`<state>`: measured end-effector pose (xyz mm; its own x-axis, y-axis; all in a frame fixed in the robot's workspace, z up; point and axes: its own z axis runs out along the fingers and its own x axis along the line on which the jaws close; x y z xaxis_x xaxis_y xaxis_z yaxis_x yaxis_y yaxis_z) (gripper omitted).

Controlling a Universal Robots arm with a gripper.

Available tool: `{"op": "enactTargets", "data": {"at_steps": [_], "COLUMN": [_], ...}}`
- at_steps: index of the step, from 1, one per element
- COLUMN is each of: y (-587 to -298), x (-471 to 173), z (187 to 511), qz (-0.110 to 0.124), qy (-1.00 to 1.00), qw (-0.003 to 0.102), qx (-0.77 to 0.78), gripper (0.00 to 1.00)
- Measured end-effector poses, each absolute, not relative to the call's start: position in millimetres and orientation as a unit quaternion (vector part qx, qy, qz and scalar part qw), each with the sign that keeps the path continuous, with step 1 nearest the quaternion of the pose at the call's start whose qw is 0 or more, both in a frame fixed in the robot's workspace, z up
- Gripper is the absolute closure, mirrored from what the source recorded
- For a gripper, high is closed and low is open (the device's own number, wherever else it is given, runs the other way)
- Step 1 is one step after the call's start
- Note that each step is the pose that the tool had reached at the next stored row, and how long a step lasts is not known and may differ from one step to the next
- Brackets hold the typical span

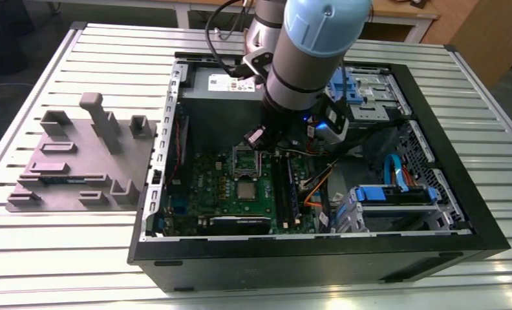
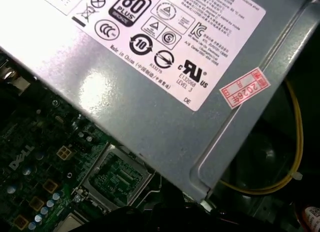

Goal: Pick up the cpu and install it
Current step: 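Close the cpu cover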

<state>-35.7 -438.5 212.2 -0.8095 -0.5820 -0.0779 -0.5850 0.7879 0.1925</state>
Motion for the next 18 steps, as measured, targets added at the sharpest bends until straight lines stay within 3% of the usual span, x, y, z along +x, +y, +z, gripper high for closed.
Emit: {"op": "enactTargets", "data": {"at_steps": [18], "y": [-436.6], "x": [-35.7], "z": [203.4], "qz": [0.104], "qy": [0.945], "qw": [0.005], "qx": [-0.31], "gripper": [0.9]}}
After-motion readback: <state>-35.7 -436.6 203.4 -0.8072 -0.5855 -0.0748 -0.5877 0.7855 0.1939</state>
